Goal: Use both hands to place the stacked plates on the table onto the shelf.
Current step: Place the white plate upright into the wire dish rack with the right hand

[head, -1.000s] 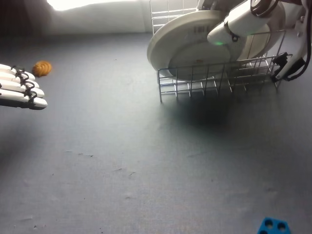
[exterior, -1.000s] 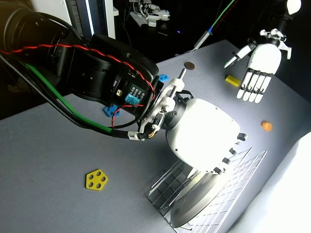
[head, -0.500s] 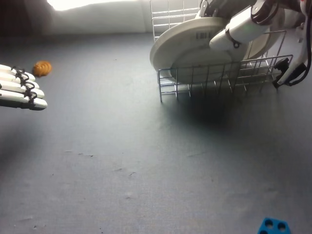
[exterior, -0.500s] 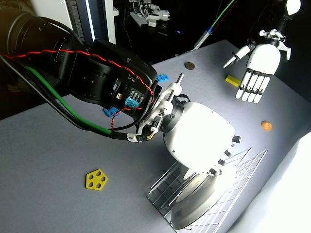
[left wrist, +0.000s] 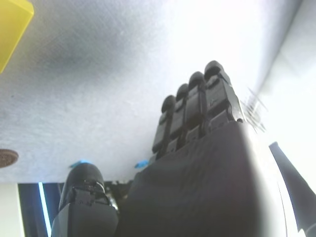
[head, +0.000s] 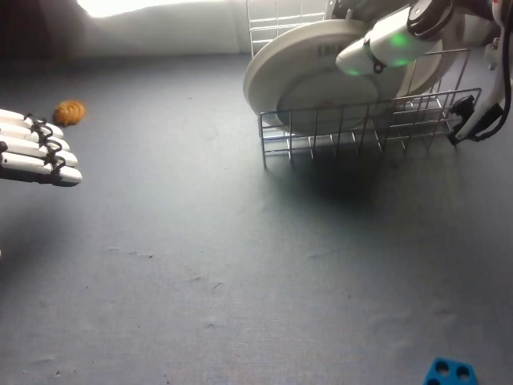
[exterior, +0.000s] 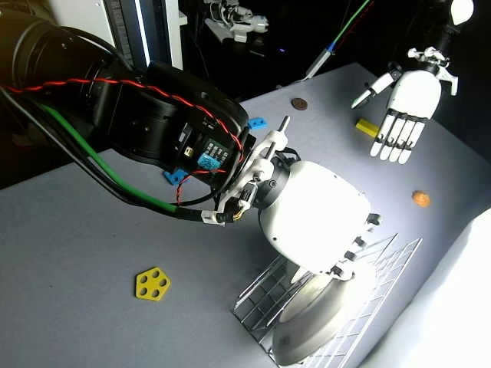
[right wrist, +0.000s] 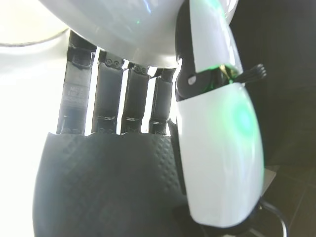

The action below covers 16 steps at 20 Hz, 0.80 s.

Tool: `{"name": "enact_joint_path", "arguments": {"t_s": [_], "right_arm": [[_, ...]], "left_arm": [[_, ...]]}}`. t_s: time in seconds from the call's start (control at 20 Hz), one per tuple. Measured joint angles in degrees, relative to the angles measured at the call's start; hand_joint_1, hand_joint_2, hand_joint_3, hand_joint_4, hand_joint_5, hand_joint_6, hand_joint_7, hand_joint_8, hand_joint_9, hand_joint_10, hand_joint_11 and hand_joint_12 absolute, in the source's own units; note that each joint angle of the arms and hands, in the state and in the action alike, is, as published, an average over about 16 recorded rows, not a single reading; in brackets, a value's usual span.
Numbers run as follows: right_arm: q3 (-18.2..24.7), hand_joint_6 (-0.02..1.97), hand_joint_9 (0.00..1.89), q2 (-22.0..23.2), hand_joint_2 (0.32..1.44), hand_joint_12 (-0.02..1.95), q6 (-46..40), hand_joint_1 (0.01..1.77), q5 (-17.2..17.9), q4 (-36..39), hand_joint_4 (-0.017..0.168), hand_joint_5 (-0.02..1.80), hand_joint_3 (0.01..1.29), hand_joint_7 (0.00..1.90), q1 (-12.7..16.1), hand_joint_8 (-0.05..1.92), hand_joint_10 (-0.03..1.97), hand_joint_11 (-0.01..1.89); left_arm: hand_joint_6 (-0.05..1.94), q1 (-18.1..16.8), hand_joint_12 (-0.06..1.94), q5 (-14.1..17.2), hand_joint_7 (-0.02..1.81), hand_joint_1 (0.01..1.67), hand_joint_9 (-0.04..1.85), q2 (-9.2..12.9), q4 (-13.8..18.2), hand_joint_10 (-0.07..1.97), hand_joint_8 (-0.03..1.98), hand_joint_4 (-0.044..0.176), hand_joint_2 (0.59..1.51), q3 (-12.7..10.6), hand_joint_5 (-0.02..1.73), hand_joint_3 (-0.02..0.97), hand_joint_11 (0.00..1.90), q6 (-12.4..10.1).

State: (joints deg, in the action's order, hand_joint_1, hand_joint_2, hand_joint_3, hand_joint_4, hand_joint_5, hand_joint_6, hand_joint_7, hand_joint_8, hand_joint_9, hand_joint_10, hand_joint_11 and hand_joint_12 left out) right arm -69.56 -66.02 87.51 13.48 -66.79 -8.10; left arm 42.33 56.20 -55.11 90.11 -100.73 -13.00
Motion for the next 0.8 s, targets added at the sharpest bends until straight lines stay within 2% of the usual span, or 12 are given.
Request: {"name": "enact_joint_path", "arguments": {"t_s": [0.35, 0.55, 0.8], "right_arm": [[0.0, 1.10, 0.76, 0.0, 1.12, 1.37, 0.0, 1.19, 0.0, 0.2, -0.007, 0.80, 0.01, 0.86, 0.0, 0.52, 0.52, 0.44], [0.0, 0.91, 0.72, -0.1, 1.13, 1.38, 0.0, 1.14, 0.2, 0.5, -0.008, 0.77, 0.01, 0.85, -0.1, 0.33, 0.51, 0.40], [0.0, 0.63, 0.67, -0.1, 1.13, 1.40, -0.1, 1.10, 0.5, 0.9, -0.006, 0.74, 0.01, 0.85, -0.2, 0.23, 0.49, 0.33]], "left_arm": [[0.02, 0.0, 0.00, 0.0, 0.02, 0.02, 0.02, 0.0, 0.2, 0.00, 0.00, 0.000, 1.082, 0.1, 0.02, 0.017, 0.02, 0.1], [0.02, 0.0, 0.00, 0.0, 0.02, 0.02, 0.02, 0.0, 0.2, 0.00, 0.00, 0.000, 1.081, 0.1, 0.02, 0.017, 0.02, 0.1], [0.02, 0.0, 0.00, 0.0, 0.02, 0.02, 0.02, 0.0, 0.2, 0.00, 0.00, 0.000, 1.083, 0.1, 0.02, 0.017, 0.02, 0.1]]}}
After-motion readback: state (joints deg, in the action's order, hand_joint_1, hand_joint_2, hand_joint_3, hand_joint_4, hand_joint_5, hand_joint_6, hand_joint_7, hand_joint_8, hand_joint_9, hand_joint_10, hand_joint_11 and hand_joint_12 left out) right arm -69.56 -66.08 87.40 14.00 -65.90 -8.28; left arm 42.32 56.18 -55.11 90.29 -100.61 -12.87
